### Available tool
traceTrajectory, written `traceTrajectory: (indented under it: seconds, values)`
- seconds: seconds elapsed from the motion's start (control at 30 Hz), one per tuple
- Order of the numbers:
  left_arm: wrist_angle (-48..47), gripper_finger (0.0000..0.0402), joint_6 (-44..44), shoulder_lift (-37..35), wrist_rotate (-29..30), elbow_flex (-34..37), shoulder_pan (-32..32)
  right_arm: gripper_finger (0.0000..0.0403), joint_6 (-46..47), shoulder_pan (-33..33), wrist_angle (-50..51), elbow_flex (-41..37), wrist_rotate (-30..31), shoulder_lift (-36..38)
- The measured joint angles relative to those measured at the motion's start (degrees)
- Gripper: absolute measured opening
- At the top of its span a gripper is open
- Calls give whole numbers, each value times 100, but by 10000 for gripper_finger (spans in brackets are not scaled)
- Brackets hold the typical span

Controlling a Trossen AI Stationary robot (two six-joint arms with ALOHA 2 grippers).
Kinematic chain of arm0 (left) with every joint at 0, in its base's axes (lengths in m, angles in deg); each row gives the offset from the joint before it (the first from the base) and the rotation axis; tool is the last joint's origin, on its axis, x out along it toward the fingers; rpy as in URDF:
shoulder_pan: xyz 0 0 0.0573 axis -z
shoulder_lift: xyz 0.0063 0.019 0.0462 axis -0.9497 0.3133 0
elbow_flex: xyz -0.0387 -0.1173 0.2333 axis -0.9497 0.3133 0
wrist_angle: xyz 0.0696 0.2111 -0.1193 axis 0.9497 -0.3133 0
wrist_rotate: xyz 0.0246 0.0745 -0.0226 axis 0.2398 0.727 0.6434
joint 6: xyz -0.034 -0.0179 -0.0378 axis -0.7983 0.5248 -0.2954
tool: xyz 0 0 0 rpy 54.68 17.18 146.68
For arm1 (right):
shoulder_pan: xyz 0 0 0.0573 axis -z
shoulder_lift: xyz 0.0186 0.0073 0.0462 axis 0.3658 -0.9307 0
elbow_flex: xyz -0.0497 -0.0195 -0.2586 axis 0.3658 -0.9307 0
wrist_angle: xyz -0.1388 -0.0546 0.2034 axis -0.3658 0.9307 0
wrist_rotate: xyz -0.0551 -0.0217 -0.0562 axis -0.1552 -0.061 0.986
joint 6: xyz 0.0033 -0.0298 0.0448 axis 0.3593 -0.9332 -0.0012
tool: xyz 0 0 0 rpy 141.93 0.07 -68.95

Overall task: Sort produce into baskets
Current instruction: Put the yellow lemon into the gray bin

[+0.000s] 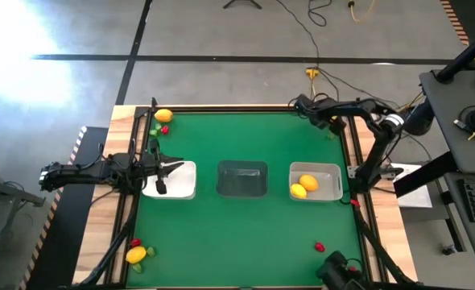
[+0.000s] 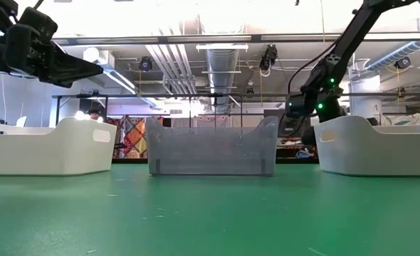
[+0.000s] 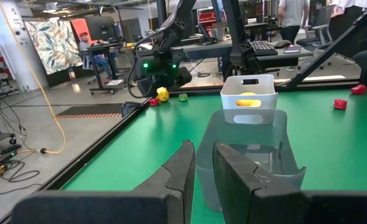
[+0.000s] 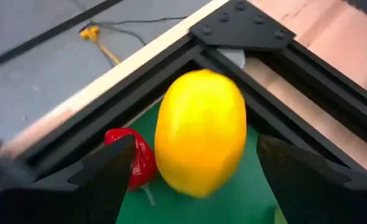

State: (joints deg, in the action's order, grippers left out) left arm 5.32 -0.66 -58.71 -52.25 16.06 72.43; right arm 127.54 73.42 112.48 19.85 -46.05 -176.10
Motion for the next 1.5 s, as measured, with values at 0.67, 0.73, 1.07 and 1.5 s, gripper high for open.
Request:
traceTrajectory:
  seconds: [0.67,0.73,1.07,1.5]
  values:
    - [0,42,0,2,0,0,0,325,1219,7,538,-59,274,-34]
    - [0,42,0,2,0,0,0,320,1042,-6,540,-60,249,-52]
    - [0,42,0,0,0,0,0,224,1074,-32,641,-133,316,-54]
    - [0,42,0,0,1,0,2,207,504,-815,912,-304,358,175]
